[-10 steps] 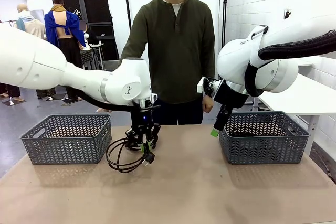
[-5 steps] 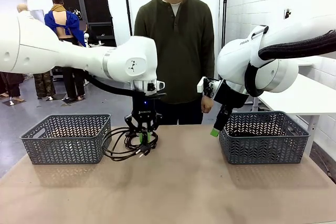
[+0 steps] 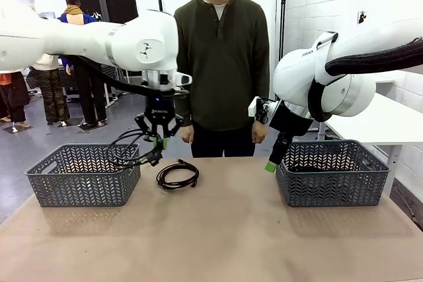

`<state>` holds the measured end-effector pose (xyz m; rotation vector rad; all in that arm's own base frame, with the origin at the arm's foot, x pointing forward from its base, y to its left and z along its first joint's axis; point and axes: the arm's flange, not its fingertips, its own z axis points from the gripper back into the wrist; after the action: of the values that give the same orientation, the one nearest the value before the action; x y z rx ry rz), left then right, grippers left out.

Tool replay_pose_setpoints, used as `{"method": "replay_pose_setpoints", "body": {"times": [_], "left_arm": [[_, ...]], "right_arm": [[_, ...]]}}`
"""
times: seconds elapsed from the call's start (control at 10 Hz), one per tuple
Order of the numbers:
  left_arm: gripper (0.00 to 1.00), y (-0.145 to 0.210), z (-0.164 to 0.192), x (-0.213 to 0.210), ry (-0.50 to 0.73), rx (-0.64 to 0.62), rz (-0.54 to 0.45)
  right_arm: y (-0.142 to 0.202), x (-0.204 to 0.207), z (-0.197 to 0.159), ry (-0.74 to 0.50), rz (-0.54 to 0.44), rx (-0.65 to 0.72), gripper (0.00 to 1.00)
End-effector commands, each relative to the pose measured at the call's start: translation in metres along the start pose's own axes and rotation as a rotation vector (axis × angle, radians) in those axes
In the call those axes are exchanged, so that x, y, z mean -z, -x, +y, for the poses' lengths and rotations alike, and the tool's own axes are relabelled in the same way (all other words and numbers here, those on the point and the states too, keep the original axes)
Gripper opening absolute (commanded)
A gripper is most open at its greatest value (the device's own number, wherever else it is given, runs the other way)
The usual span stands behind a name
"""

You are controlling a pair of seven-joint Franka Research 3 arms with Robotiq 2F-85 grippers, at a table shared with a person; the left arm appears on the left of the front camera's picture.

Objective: Organize the cables according to human instructions.
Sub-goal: Pick up a bundle of cables and place it in the basket indicated by the human.

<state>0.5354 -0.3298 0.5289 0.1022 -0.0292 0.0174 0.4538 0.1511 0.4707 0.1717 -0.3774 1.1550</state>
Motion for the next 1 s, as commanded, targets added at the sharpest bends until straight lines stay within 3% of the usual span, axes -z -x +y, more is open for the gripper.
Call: {"method": "replay_pose_setpoints", "body": {"times": [0.0,0.5,0.7,0.9], "left_arm": [[0.0,0.016,0.042,-0.002,0.016,0.049,-0.019],[0.0,-0.003,0.132,0.003,0.087,0.07,0.029],[0.0,-0.009,0.147,0.005,0.115,-0.014,0.0],[0.0,-0.012,0.136,0.003,0.061,0.042,0.042]], "right_arm": [[0.0,0.001,0.0,0.003,-0.004,0.003,1.0],[0.0,0.001,0.0,0.003,-0.004,0.003,1.0],[0.0,0.001,0.0,0.003,-0.004,0.003,1.0],[0.0,0.001,0.0,0.003,-0.004,0.003,1.0]]}}
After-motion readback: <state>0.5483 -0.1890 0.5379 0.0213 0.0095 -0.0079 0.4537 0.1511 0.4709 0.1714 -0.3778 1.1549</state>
